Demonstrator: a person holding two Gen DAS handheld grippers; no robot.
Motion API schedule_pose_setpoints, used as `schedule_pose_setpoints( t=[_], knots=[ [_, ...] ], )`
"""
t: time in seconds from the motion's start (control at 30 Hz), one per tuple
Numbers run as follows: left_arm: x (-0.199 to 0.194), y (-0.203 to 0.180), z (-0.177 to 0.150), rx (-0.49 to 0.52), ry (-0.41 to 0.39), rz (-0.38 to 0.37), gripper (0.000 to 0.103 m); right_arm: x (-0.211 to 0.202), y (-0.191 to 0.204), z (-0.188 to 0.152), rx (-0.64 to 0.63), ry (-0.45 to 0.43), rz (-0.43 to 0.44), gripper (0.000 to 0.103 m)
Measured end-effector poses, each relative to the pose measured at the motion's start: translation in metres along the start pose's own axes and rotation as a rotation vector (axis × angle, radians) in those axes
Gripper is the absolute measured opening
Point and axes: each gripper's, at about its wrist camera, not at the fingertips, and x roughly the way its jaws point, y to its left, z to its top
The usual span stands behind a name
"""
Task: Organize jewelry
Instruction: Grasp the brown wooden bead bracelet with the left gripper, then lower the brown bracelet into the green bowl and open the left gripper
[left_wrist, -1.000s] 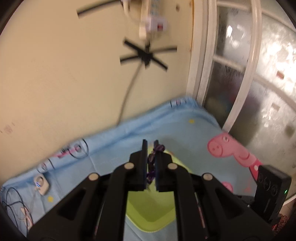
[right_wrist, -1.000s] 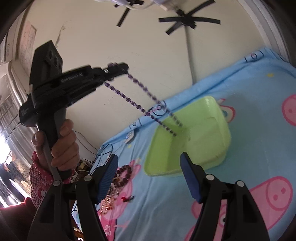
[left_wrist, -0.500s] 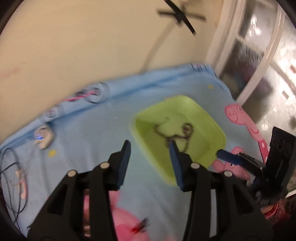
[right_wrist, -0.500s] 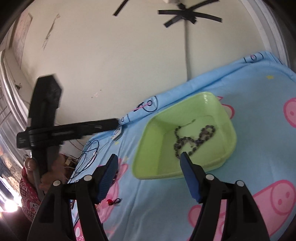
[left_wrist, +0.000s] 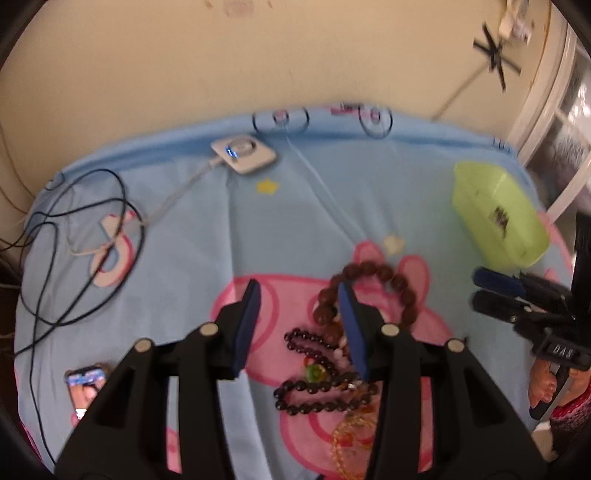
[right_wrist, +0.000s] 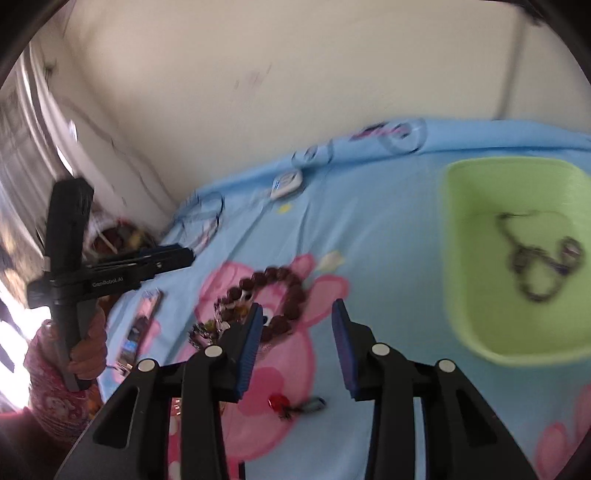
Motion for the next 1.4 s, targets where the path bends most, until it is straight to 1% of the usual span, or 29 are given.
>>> schedule_pose_setpoints(
  t=[0.07,0.13,0.17,0.2,0.23,0.27,0.3,0.37,0.43,0.47,0.5,0.57,0.6,0.63,0.7,0.77,0.83,0.9,1.03,1.17,1.27,1.4],
  knots=[
    [0.024,-0.004,0.001,0.003,0.045,0.011,0.053,0.019,0.005,-0.001,-0.017,0.028,-0.019,0.014],
    [0.044,-0.005,0.004,0.004,0.082,0.018,0.053,0.036,0.001,0.002,-0.006,0.052,-0.043,0.014],
    [0.053,-0.005,0.005,0.002,0.099,0.021,0.050,0.042,-0.001,0.004,-0.001,0.065,-0.051,0.014],
    [0.060,-0.007,0.005,0.003,0.109,-0.030,0.029,0.050,-0.003,0.005,-0.008,0.080,-0.059,0.013],
    [0.062,-0.010,0.005,0.013,0.116,-0.067,0.015,0.056,-0.002,0.005,-0.028,0.095,-0.060,0.000],
    [0.062,-0.016,0.006,0.032,0.117,-0.051,0.015,0.058,0.001,0.006,-0.046,0.094,-0.049,0.000],
    [0.060,-0.020,0.007,0.049,0.105,-0.034,0.014,0.056,0.003,0.008,-0.057,0.078,-0.074,0.000],
    [0.048,-0.028,0.010,0.077,0.060,-0.037,0.014,0.044,0.009,0.015,-0.071,0.025,-0.086,0.000],
    [0.025,-0.031,0.016,0.070,-0.008,-0.062,0.014,0.016,0.019,0.022,-0.103,-0.071,-0.098,0.000],
    [0.013,-0.031,0.018,0.067,-0.047,-0.072,0.014,-0.002,0.027,0.025,-0.136,-0.131,-0.117,0.000],
    [-0.005,-0.033,0.021,0.060,-0.104,-0.087,0.014,-0.018,0.034,0.026,-0.164,-0.176,-0.134,0.000],
    [-0.025,-0.036,0.022,0.046,-0.175,-0.123,0.014,-0.036,0.043,0.029,-0.201,-0.242,-0.154,0.000],
    [-0.038,-0.040,0.021,0.041,-0.229,-0.148,0.014,-0.050,0.049,0.029,-0.225,-0.287,-0.168,0.000],
    [-0.045,-0.044,0.020,0.044,-0.261,-0.151,0.014,-0.059,0.053,0.027,-0.249,-0.320,-0.184,0.000],
    [-0.051,-0.056,0.017,0.059,-0.298,-0.152,0.014,-0.067,0.061,0.024,-0.283,-0.360,-0.218,0.000],
    [-0.052,-0.064,0.017,0.073,-0.299,-0.171,0.014,-0.081,0.062,0.021,-0.291,-0.393,-0.229,0.000],
    [-0.056,-0.074,0.019,0.090,-0.304,-0.172,0.014,-0.097,0.062,0.021,-0.291,-0.433,-0.243,0.000],
    [-0.070,-0.081,0.022,0.099,-0.325,-0.190,0.014,-0.112,0.063,0.024,-0.298,-0.474,-0.248,0.000],
    [-0.094,-0.098,0.036,0.122,-0.381,-0.191,0.014,-0.135,0.065,0.029,-0.312,-0.513,-0.264,0.000],
    [-0.105,-0.110,0.050,0.131,-0.413,-0.199,0.014,-0.154,0.057,0.037,-0.304,-0.547,-0.274,0.000],
    [-0.106,-0.123,0.064,0.138,-0.411,-0.225,0.014,-0.165,0.048,0.044,-0.296,-0.559,-0.293,0.000],
    [-0.088,-0.153,0.083,0.158,-0.368,-0.263,0.014,-0.176,0.015,0.051,-0.234,-0.537,-0.316,0.000]
  ],
)
